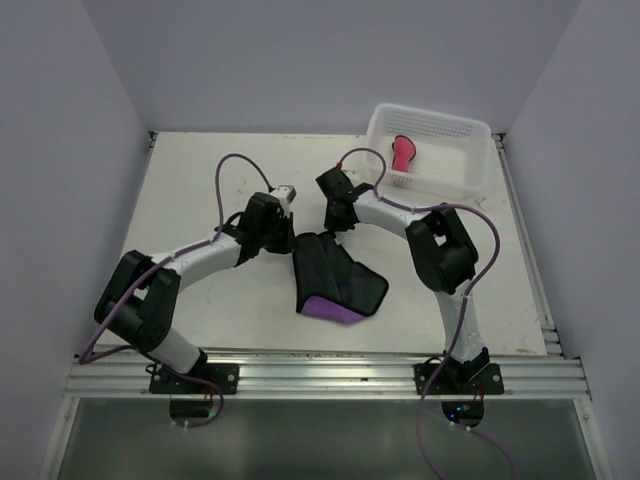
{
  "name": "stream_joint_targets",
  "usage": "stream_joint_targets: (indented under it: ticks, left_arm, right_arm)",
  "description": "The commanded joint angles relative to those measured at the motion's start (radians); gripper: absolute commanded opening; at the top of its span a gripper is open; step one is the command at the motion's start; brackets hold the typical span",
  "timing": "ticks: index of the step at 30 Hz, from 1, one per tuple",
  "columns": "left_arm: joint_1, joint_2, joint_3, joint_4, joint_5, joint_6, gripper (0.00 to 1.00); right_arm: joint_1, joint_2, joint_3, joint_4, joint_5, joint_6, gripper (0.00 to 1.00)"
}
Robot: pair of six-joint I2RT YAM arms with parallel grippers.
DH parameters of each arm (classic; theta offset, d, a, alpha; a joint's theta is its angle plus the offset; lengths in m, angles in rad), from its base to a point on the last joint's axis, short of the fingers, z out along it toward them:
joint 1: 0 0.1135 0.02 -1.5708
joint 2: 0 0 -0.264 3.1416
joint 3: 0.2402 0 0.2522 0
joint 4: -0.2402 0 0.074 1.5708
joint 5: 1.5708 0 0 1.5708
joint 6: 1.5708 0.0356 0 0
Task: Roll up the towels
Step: Flatten the towel
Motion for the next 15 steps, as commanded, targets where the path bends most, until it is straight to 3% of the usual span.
stream_joint_targets:
  ticks: [1,15]
  left_arm:
    - [-0.006,-0.071,-0.024,0.007,-0.061,0.003,0.00]
    - [-0.006,-0.082,-0.078,-0.078,-0.241,-0.040,0.00]
  right_arm:
    - [-0.024,-0.008,-0.072,-0.076,0.066,-0.023,0.00]
    - [-0.150,-0.224,-0.248,-0.040,0.066,-0.079,0.00]
